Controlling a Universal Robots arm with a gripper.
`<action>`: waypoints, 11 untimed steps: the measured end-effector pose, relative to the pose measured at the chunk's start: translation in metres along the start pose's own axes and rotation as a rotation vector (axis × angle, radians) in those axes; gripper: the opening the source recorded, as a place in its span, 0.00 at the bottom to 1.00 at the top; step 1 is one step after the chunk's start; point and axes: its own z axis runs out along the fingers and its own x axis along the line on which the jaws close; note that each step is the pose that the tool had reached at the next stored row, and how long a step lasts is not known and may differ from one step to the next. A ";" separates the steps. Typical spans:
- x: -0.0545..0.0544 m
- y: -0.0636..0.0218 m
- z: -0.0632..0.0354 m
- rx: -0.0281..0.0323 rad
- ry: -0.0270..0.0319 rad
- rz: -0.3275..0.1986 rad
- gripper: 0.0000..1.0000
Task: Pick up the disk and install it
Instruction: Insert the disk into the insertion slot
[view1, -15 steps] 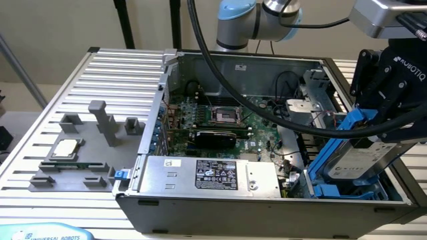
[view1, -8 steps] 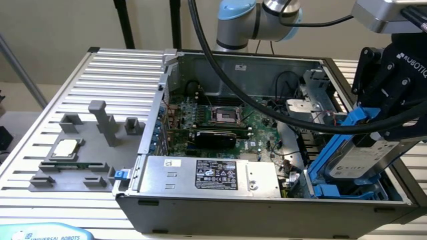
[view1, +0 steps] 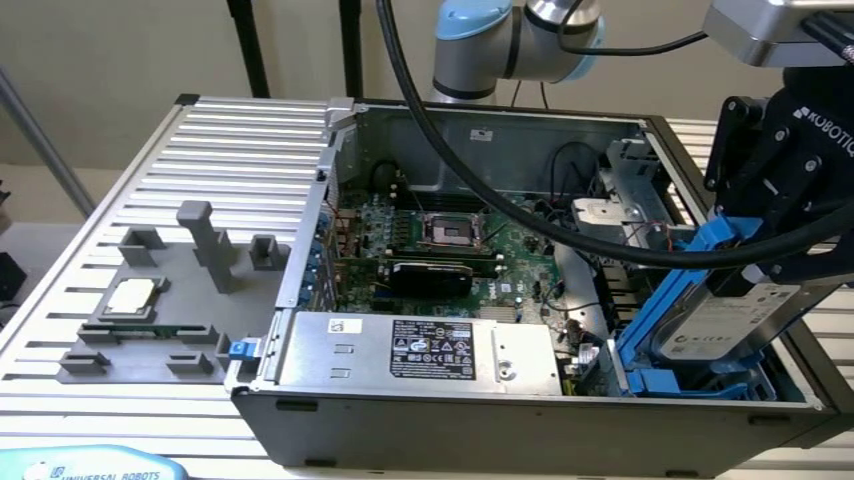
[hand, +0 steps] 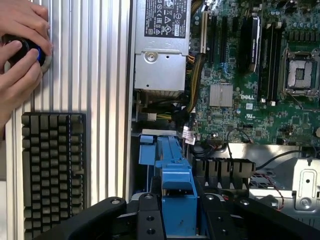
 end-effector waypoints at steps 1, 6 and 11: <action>0.000 0.0000 0.0002 0.0001 -0.0016 0.000 0.33; 0.000 0.0001 0.0013 0.0003 -0.0190 0.000 0.33; 0.000 0.0000 0.0047 0.0005 -0.0275 0.000 0.33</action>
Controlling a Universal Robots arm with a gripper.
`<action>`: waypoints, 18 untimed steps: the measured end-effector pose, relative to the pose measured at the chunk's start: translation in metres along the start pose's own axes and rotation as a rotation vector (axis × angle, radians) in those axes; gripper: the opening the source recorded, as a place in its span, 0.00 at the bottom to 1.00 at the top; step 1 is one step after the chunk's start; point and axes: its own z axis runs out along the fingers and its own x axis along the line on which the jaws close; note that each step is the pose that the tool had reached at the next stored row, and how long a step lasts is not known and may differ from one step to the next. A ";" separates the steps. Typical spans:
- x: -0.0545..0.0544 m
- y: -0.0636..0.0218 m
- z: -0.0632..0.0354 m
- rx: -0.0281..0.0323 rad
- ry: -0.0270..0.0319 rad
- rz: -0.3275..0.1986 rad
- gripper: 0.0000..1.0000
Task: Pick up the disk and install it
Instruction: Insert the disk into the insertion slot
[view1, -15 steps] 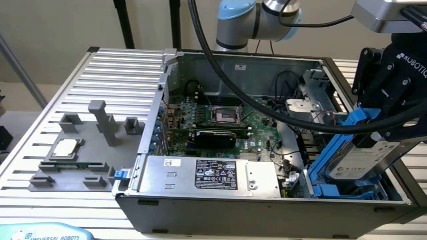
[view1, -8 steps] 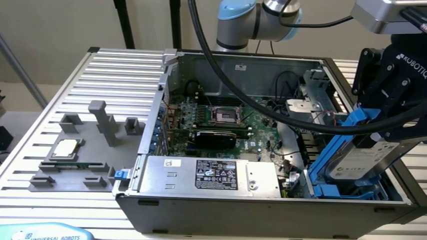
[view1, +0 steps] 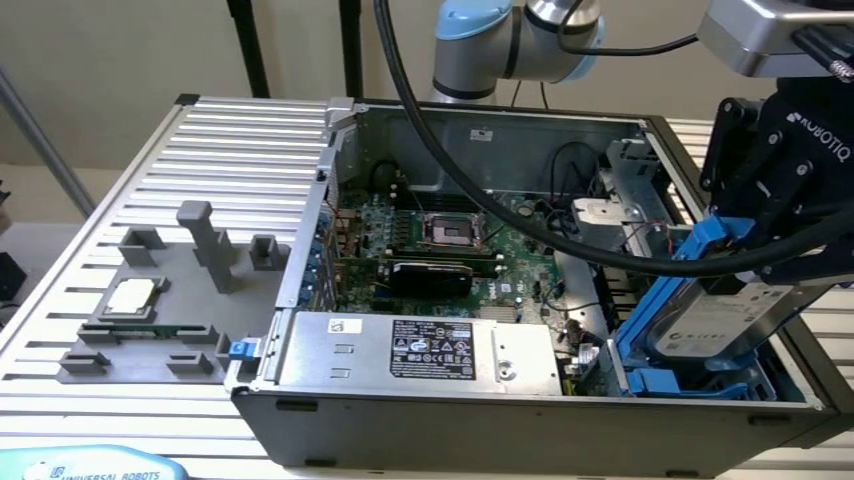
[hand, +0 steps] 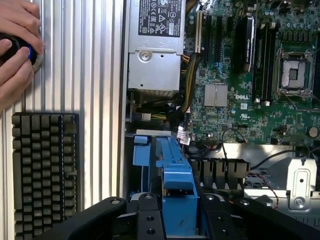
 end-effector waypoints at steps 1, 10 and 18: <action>0.000 0.0000 0.0006 0.0000 -0.0003 0.000 0.33; 0.000 -0.0001 0.0064 0.0001 -0.0075 0.000 0.33; 0.000 -0.0001 0.0095 0.0001 -0.0087 0.000 0.33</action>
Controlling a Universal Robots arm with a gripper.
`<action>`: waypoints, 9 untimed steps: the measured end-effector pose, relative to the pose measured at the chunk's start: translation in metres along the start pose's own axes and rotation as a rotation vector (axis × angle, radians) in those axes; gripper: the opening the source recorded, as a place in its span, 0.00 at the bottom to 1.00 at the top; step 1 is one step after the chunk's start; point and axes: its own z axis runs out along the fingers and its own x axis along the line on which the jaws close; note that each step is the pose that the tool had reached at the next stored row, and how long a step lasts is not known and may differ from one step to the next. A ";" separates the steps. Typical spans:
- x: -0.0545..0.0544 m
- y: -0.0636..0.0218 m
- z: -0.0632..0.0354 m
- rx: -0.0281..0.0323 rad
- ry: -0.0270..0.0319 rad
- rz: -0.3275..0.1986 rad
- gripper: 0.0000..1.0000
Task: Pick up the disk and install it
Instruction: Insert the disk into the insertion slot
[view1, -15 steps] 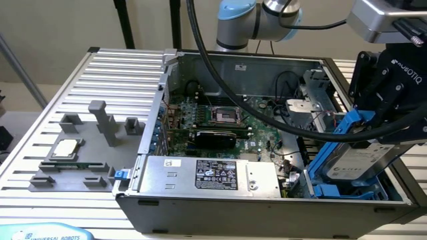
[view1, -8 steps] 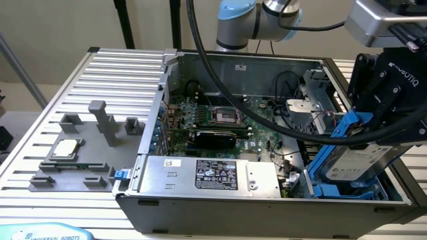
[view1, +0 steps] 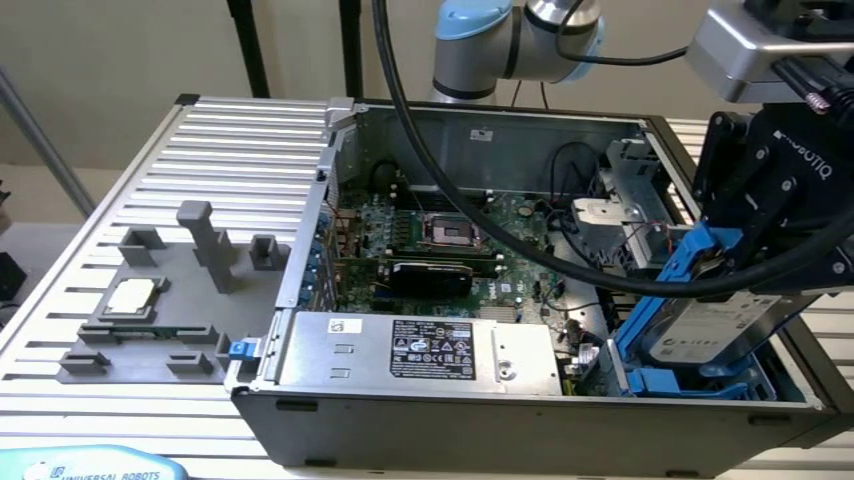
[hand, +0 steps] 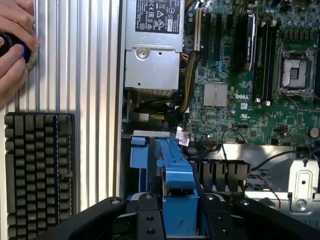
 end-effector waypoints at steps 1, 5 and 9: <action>0.000 0.0000 0.0002 0.0000 0.0001 0.000 0.33; 0.000 0.0000 0.0017 -0.0002 -0.0001 -0.007 0.33; 0.000 0.0000 0.0036 -0.0006 0.0002 -0.016 0.33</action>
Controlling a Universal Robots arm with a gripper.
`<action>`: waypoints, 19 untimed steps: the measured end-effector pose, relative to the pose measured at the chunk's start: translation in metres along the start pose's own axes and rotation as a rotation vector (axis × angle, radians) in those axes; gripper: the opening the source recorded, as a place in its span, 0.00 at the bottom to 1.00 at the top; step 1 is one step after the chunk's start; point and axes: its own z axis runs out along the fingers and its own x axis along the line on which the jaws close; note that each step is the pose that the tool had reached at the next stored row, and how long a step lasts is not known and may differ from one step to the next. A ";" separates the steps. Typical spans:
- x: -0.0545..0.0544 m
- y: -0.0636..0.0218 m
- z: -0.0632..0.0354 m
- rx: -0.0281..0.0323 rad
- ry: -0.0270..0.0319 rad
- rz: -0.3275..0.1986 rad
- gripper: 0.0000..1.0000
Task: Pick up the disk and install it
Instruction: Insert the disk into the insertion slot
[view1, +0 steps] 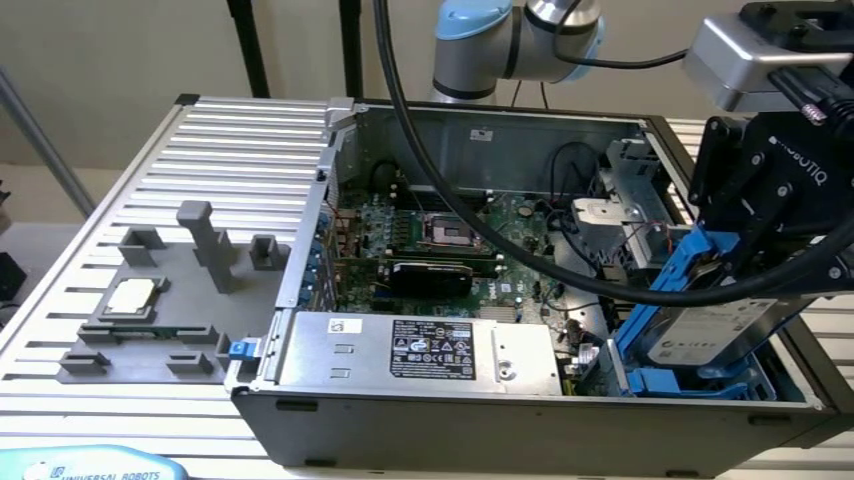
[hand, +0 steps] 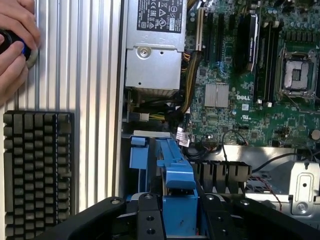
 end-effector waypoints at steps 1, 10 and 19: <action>0.000 0.0000 0.0005 -0.0001 0.0000 -0.002 0.33; 0.000 -0.0001 0.0049 -0.0023 0.0001 -0.016 0.33; 0.000 -0.0003 0.0057 -0.0033 -0.0010 -0.020 0.33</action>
